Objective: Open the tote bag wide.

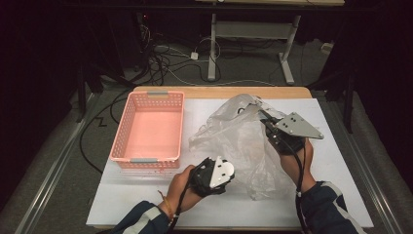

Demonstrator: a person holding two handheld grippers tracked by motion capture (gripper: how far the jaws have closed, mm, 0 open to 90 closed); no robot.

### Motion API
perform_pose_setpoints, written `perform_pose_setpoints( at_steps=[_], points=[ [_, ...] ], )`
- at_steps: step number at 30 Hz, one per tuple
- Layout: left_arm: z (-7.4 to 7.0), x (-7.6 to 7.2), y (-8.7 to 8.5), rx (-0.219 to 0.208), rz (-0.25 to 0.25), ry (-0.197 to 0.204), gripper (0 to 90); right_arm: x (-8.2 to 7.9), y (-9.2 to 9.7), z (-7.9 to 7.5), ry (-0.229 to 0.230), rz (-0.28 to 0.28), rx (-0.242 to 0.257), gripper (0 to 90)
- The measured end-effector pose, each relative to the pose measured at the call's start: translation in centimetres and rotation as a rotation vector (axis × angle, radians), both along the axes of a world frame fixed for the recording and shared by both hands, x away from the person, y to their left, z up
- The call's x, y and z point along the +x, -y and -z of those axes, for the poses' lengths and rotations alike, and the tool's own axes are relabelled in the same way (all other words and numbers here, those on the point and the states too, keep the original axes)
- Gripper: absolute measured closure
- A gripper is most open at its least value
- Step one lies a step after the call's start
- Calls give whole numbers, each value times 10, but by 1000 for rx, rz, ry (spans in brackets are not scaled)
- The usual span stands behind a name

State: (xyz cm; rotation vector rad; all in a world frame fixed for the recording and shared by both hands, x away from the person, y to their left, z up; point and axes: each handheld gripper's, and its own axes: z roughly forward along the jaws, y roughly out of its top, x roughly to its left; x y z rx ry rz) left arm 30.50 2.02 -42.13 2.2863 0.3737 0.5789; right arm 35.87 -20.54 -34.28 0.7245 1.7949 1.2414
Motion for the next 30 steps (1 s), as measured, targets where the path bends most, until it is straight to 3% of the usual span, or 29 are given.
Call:
perform_pose_setpoints(
  at_steps=[5,14,18,22,25,27,29,30],
  points=[
    [16,25,28,32,-6,-34,482,-2,0,-2,2,-10,-4,900],
    [34,57,48,15,-53,-58,481,-4,3,-2,-9,-30,-4,900],
    [39,71,54,-19,-81,-86,480,-2,3,0,-19,-32,-16,900],
    [40,78,56,-31,-99,-94,478,-2,3,2,-24,-33,-22,900],
    [43,80,56,-80,-144,-95,469,-1,3,2,-27,-33,-28,900],
    [42,79,56,-72,-147,-86,305,-1,4,2,-27,-35,-31,900],
    [39,73,54,-65,-151,-50,265,-1,5,2,-28,-34,-33,900],
    [38,69,52,-83,-146,-46,262,-1,5,2,-29,-34,-34,900]
  ],
)
